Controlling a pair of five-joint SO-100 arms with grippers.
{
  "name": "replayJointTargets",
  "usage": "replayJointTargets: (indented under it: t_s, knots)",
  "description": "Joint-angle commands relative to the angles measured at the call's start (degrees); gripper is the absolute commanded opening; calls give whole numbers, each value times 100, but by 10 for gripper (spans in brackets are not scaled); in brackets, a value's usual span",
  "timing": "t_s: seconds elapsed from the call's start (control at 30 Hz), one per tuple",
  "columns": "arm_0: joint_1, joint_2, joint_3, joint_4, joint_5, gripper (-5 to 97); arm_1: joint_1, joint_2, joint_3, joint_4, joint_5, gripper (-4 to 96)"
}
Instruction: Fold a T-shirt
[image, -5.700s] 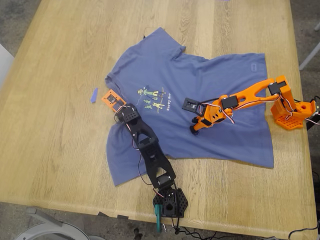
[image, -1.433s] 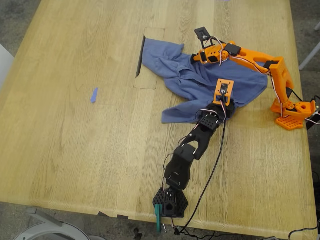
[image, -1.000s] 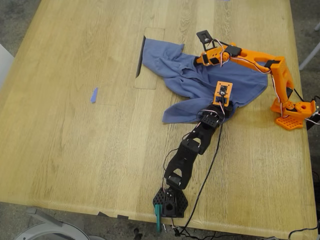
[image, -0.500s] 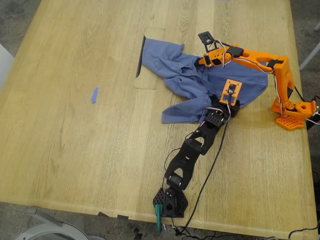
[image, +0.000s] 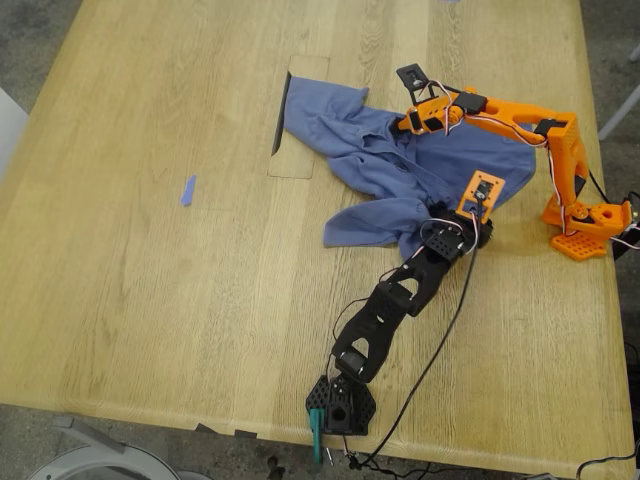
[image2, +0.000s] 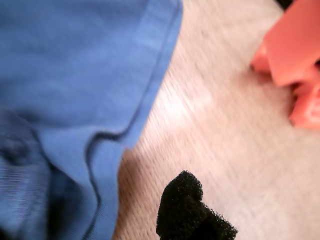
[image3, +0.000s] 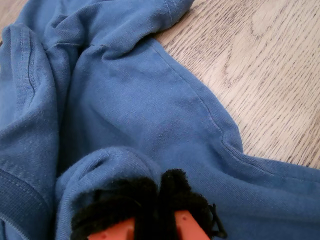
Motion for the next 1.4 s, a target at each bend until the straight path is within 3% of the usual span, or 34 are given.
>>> replayJointTargets:
  t_s: [0.0,0.37,0.57,0.77,0.9,1.03,1.37]
  knots:
    - [18,18,-492,53,114,542,9,554,0,0,-35,13]
    - [-879,-1512,-1723,9,1028,565,-62,615,70,-18,-26,13]
    - [-1239,-1846,-2224,677,1556,559,-62,738,158,0,-26,13]
    - [-1441,-1969,-2285,1318,1714,552,-79,826,193,35,-26,13]
    - [-1547,-2004,-2285,1477,1872,505,-97,905,281,18,-18,13]
    - [-1696,-2118,-2461,1564,2232,373,-132,940,316,0,-9,12]
    - [-1696,-3094,-4069,2479,2180,171,-167,1107,466,0,0,12]
